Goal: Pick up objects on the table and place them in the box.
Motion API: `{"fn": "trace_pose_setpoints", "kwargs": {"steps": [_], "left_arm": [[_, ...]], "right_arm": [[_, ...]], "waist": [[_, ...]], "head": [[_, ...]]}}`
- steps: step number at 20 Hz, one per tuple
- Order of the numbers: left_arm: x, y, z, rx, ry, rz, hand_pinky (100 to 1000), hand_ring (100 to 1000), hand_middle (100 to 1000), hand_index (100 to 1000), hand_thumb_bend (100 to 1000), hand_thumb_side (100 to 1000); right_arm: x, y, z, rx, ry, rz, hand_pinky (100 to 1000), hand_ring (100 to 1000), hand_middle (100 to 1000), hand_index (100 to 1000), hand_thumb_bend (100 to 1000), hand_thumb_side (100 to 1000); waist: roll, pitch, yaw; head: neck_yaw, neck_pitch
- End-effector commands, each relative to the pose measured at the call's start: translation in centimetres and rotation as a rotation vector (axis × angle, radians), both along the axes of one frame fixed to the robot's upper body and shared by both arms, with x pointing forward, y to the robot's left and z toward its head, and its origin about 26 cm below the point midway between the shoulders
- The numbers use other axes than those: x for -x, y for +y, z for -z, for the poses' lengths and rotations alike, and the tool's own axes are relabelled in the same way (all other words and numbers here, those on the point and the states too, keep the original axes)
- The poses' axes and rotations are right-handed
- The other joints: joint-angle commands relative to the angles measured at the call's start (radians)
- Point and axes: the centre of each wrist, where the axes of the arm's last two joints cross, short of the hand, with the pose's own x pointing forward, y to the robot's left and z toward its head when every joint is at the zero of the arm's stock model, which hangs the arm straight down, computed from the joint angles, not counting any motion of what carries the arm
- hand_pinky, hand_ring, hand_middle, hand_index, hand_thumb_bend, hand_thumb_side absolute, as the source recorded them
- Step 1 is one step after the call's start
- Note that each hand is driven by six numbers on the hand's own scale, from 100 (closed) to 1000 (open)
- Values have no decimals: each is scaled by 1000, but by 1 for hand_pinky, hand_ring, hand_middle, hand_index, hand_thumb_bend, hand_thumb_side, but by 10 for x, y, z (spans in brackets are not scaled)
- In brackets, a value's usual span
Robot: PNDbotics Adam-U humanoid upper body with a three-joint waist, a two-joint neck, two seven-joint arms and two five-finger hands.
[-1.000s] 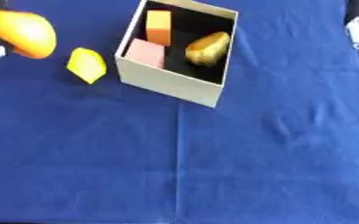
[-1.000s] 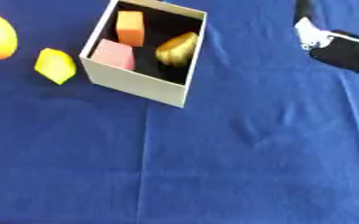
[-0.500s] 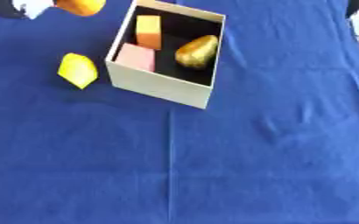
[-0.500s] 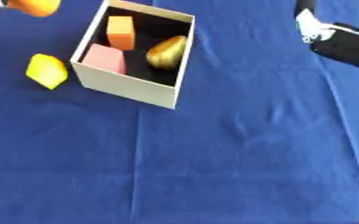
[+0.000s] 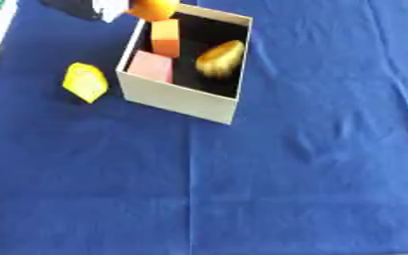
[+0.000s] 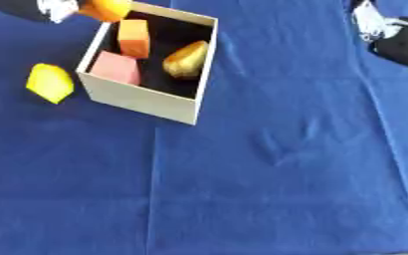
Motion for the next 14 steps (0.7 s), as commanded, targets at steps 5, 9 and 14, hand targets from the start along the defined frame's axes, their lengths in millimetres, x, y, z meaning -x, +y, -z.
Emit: {"fn": "trace_pose_setpoints", "kwargs": {"steps": [5,9,14], "left_arm": [[-23,6,15,-3,34,-84,753,635,600,704,100,100],[-31,11,27,-33,68,-100,839,785,771,895,194,238],[-30,18,25,-108,14,-96,909,875,854,999,446,432]], "right_arm": [[2,3,-9,3,-16,-24,923,827,776,856,100,412],[2,3,-8,-1,-8,-22,924,827,776,856,100,420],[2,3,-6,-7,6,-21,925,827,776,856,100,423]], "waist": [[1,-13,-11],[3,-11,-12],[6,-12,-9]], "head": [[6,-10],[5,-10],[1,-8]]}}
